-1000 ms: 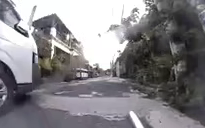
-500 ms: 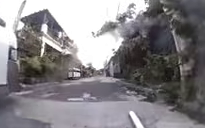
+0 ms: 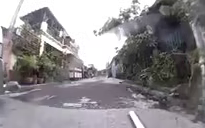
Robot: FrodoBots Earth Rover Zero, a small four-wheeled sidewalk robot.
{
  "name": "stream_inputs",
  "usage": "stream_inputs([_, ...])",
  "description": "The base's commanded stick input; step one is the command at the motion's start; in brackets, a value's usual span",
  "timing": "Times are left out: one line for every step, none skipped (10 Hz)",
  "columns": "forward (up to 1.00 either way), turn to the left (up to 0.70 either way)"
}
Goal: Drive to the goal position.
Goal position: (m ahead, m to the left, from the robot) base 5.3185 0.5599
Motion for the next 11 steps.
stream_inputs([0.85, -0.02])
stream_inputs([0.85, 0.0])
stream_inputs([0.85, 0.0])
stream_inputs([0.85, -0.02])
stream_inputs([0.85, -0.15])
stream_inputs([0.85, -0.3])
stream_inputs([0.85, -0.33])
stream_inputs([0.85, -0.33])
stream_inputs([0.85, -0.2])
stream_inputs([0.85, 0.0])
stream_inputs([0.85, 0.0])
